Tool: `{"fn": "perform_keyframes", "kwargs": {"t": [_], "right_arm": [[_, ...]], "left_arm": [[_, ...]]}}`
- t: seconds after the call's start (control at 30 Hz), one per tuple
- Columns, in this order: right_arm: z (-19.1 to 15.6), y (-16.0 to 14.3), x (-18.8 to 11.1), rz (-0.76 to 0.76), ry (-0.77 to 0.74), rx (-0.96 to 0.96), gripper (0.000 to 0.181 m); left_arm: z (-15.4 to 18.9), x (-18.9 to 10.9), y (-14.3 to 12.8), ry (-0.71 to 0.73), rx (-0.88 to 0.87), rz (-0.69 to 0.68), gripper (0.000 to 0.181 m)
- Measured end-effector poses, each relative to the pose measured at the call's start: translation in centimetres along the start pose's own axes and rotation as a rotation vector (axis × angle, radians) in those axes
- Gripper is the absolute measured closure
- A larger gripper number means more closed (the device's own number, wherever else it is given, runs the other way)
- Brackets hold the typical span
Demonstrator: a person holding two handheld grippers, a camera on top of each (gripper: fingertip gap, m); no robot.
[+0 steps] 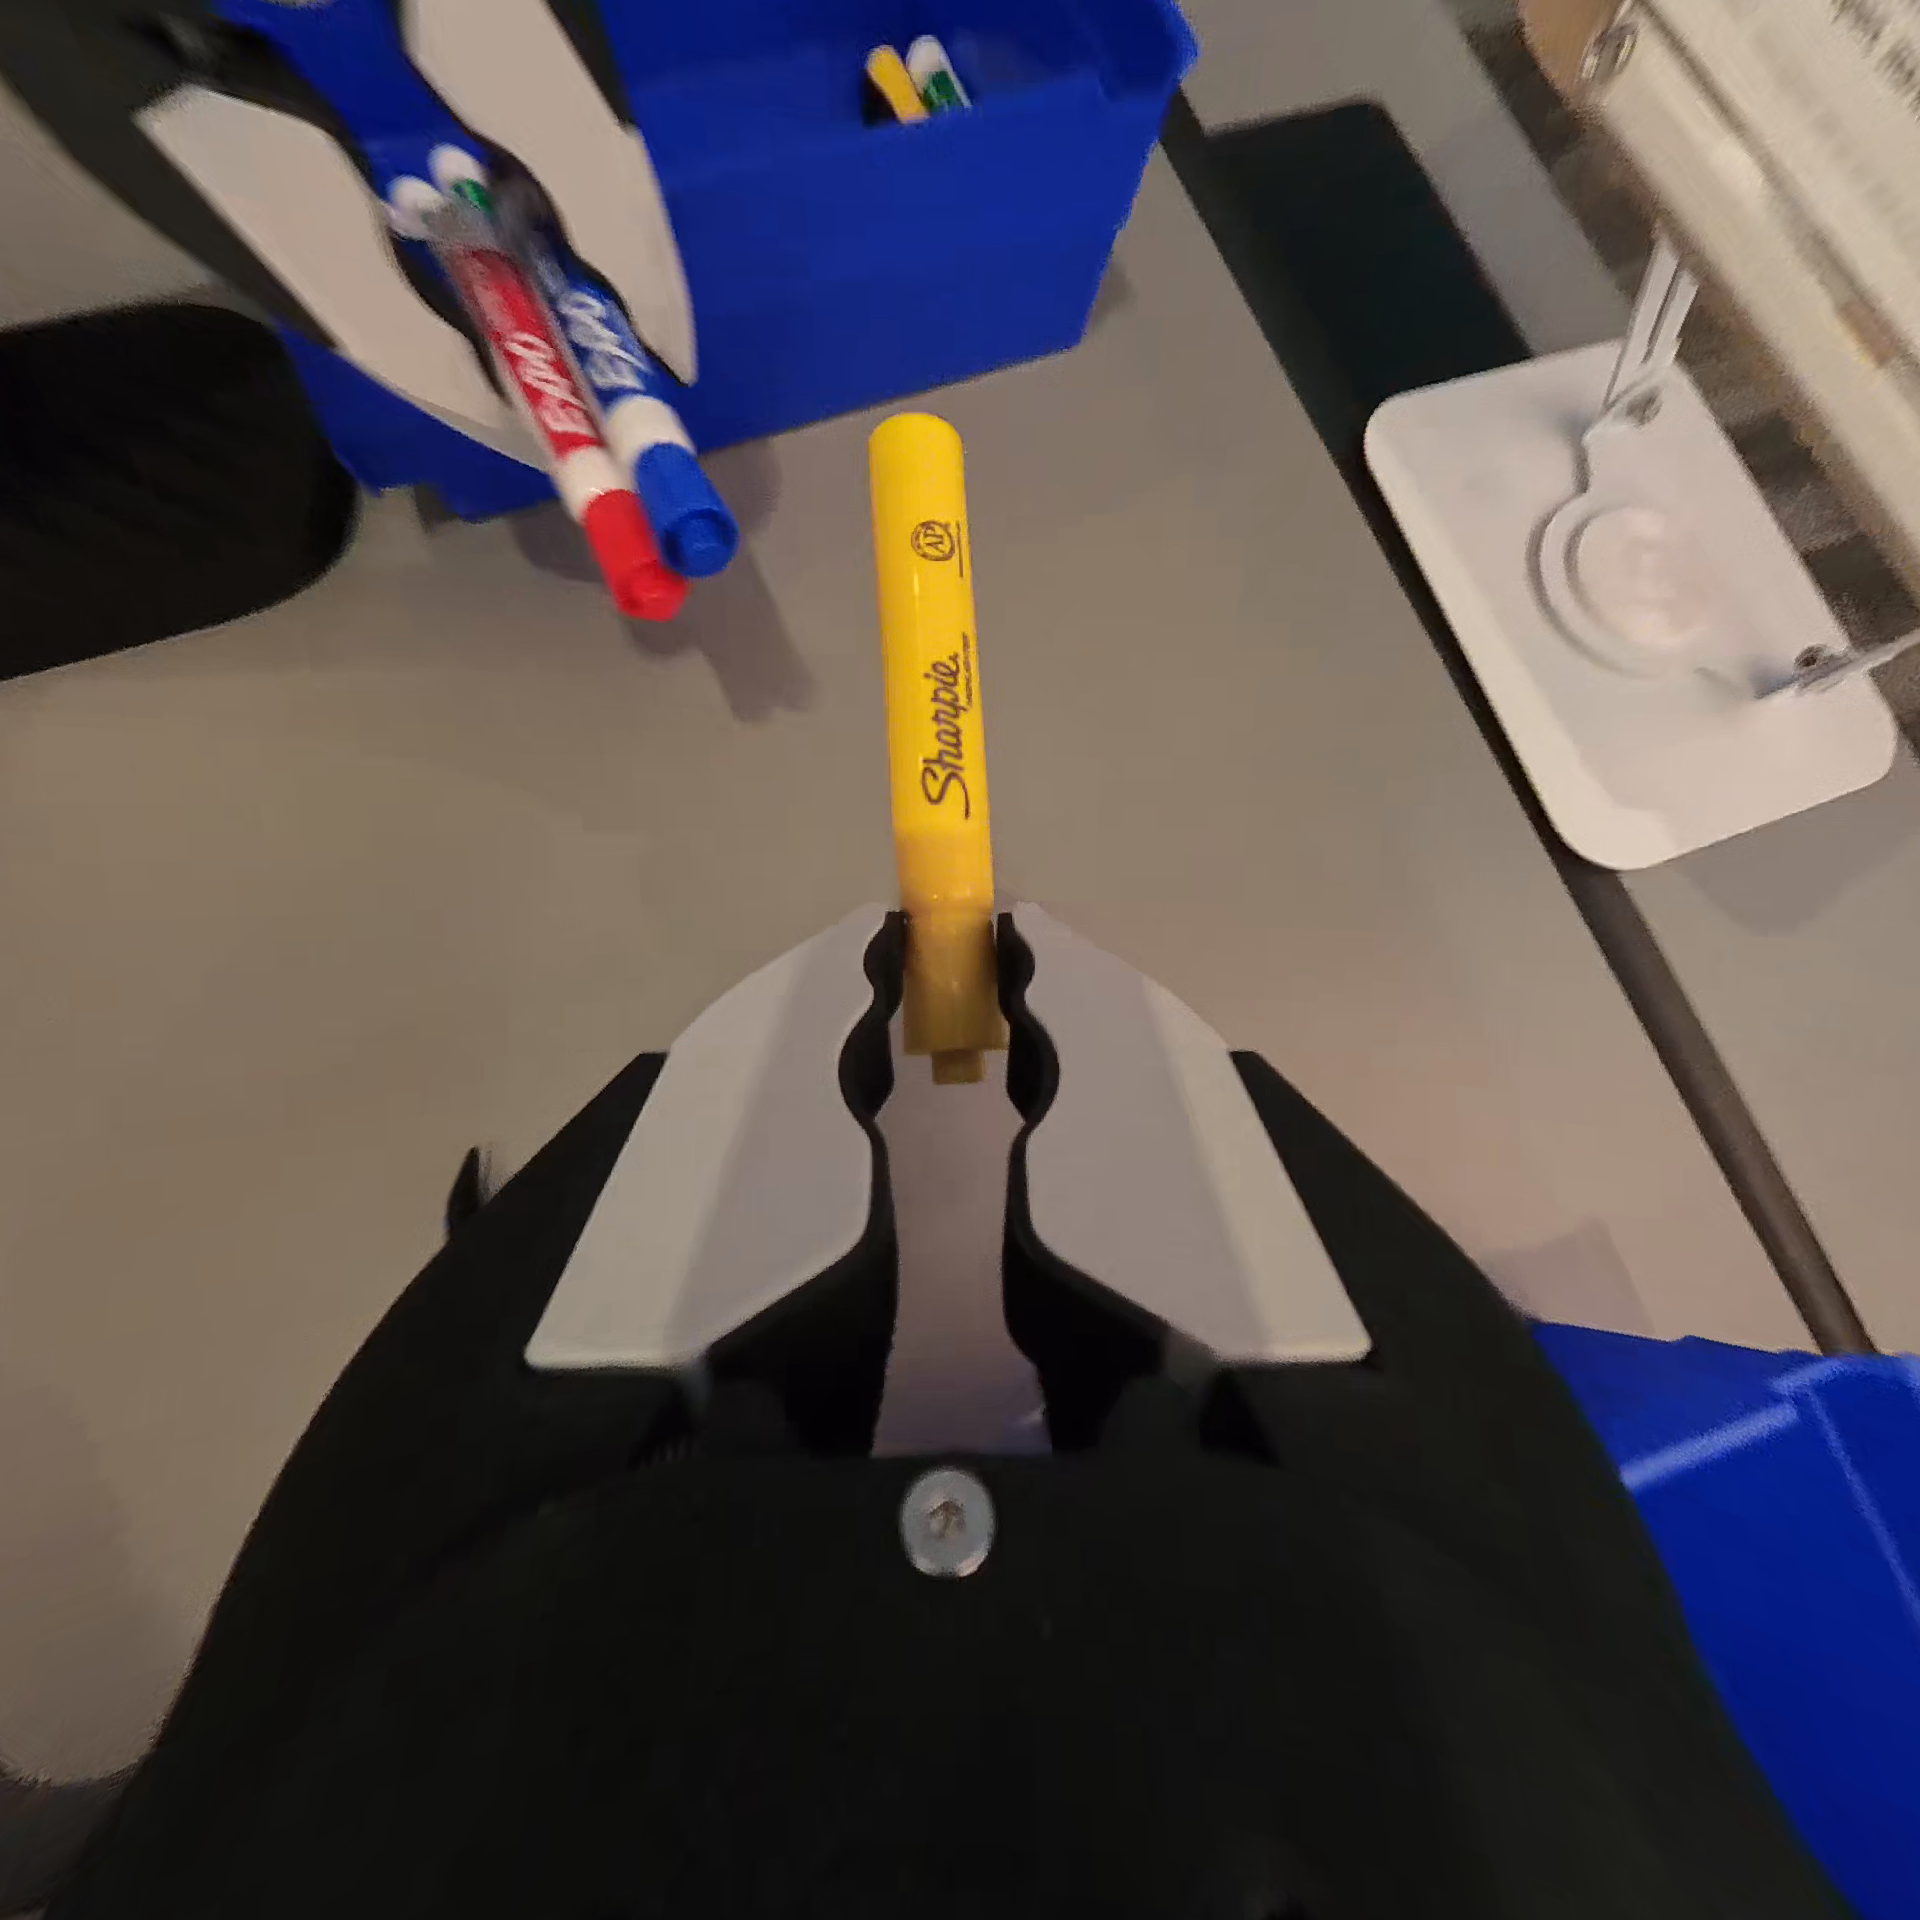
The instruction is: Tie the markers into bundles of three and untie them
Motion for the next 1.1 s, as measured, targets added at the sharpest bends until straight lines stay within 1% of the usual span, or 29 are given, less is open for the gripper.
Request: {"fn": "perform_keyframes", "kwargs": {"t": [0.1,0.2,0.4,0.53,0.73,0.93,1.1], "right_arm": [[-1.4,0.3,-2.5,0.045,0.041,-0.051,0.163],[-3.6,1.0,-2.6,0.065,0.104,-0.122,0.163],[-6.7,1.6,0.2,-0.023,0.063,-0.267,0.163],[-7.9,2.0,2.5,-0.030,0.037,-0.313,0.163],[-9.1,2.0,5.3,-0.057,-0.006,-0.390,0.163],[-9.4,1.8,6.6,-0.065,-0.007,-0.417,0.162],[-9.1,1.8,6.9,-0.054,-0.020,-0.428,0.162]], "left_arm": [[0.0,-0.1,0.2,-0.004,-0.001,0.020,0.143],[0.1,-0.4,1.0,-0.003,0.017,0.051,0.143],[0.3,-0.1,1.8,-0.037,0.016,0.071,0.143],[0.2,0.2,1.8,-0.051,0.003,0.071,0.142],[0.5,1.0,2.3,-0.082,0.019,0.018,0.143],[0.8,1.5,2.9,-0.104,0.038,0.001,0.143],[0.8,1.4,2.9,-0.102,0.038,0.000,0.143]]}}
Point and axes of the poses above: each gripper's, where its closed fingertips meet, x out along the fingers, y out of its top, z = x × y across the jaws, the point moved 8 cm from there along -x, back along the fingers, and after that the axes turned 15 degrees about x, right-handed, at the moved point
